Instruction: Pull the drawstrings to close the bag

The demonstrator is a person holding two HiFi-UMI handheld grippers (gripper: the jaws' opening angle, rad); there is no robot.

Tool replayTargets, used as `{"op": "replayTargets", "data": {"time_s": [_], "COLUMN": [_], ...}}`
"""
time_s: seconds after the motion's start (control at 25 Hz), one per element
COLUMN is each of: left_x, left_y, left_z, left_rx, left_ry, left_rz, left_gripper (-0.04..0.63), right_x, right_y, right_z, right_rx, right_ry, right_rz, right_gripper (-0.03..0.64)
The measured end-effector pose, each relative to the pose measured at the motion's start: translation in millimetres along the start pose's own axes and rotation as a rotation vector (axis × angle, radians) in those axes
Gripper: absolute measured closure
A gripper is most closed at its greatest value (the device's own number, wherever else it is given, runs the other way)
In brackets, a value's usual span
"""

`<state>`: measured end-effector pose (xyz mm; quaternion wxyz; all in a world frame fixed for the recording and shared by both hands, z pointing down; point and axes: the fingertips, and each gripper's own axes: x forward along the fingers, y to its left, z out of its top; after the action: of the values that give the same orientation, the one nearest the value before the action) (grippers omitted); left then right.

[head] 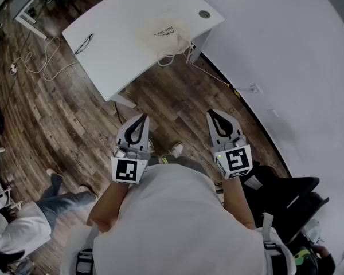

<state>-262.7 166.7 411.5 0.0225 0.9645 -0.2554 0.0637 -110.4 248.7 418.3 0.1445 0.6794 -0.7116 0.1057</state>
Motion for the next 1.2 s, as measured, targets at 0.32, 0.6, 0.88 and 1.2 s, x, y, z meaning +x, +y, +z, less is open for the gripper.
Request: {"op": "replayTargets", "data": {"time_s": [0.32, 0.6, 0.88, 1.2], "left_x": [3.4, 9.3, 31.8, 103.1], "left_y": [-9.1, -29.8, -27.3, 18.1], "left_z": [-1.6, -9.3, -22.7, -51.4], "left_rx": [0.006, 0.023, 0.039, 0.055], "left_ry": [0.002, 0.017, 0.050, 0.092], "left_rz": [0.040, 0.065, 0.060, 0.027], "left_gripper": [0.578, 0.578, 0.578, 0.577], "right_x": [-4.4, -12.3, -3.9, 51.1], "right_y": [-10.6, -25.3, -34.6, -69.1], "right_z": [-9.8, -27.2, -37.9, -34.4], "right_rx": [-0.008, 0.042, 0.070, 0.054], "right_ry": [0.007, -0.014, -0.010, 0.028], "right_rz": [0.029, 0.078, 0.089, 0.066], "right_gripper": [0.580, 0.578, 0.578, 0.578]}}
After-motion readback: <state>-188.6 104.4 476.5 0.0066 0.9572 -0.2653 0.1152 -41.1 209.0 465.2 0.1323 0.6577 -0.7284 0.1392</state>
